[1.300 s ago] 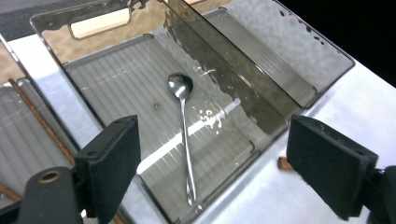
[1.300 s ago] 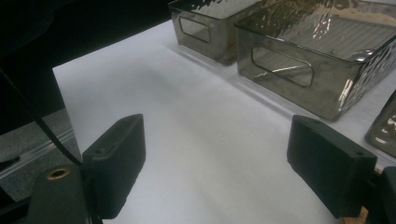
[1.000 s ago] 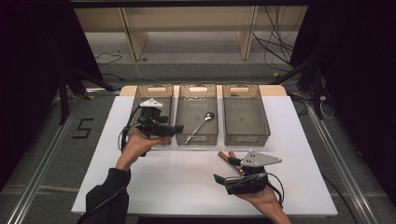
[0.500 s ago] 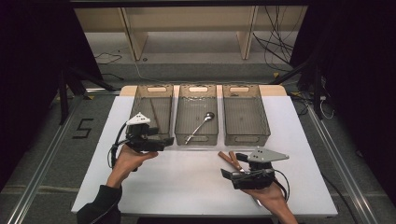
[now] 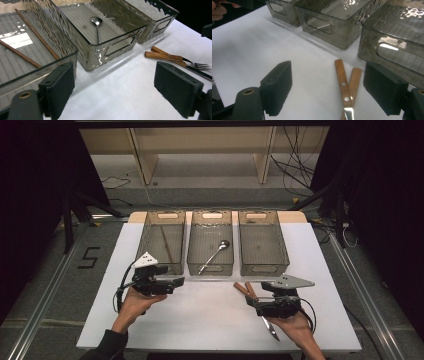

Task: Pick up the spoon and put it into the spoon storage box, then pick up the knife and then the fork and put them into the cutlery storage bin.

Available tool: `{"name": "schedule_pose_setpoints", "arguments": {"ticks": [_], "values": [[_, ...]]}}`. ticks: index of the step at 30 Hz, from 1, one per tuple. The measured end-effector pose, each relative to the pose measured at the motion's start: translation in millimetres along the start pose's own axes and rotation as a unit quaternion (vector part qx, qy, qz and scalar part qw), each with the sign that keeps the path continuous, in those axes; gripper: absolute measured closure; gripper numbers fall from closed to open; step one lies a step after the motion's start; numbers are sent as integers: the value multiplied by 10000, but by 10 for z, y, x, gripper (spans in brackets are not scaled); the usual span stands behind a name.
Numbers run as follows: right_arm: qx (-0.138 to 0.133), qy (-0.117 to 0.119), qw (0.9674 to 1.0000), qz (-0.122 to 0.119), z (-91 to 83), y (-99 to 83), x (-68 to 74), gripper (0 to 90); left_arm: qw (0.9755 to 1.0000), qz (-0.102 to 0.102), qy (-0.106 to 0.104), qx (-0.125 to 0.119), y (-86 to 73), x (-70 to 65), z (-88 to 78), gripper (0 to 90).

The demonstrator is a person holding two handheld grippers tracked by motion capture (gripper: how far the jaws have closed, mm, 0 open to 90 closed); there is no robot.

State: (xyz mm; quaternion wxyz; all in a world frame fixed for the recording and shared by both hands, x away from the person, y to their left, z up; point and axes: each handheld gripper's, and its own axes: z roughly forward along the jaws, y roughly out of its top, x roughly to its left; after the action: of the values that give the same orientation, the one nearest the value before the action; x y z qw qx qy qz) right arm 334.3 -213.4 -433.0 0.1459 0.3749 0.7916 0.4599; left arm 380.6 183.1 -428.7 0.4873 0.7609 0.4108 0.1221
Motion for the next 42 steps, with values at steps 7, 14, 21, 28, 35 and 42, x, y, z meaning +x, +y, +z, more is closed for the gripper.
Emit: {"name": "schedule_pose_setpoints", "arguments": {"ticks": [7, 14, 21, 28, 35, 42], "values": [[259, -34, 9996, 67, 66, -60, -81, 269, 9999, 2, 31, -160, -147, -3, -76, 166], [431, -85, 9990, 68, 138, -120, -140, 310, 9995, -56, 124, -287, -321, 18, -136, 166], [534, -119, 9985, 29, 184, -156, -150, 355, 9996, -14, 207, -202, -457, 24, -148, 166], [612, -130, 9980, 36, 217, -192, -161, 392, 9994, 33, 305, -182, -569, -14, -155, 166], [625, -139, 9979, 24, 219, -204, -174, 414, 9991, 91, 283, -316, -615, -43, -191, 166], [698, -142, 9975, 30, 224, -208, -209, 451, 9984, 67, 337, -439, -665, -25, -221, 166]]}}
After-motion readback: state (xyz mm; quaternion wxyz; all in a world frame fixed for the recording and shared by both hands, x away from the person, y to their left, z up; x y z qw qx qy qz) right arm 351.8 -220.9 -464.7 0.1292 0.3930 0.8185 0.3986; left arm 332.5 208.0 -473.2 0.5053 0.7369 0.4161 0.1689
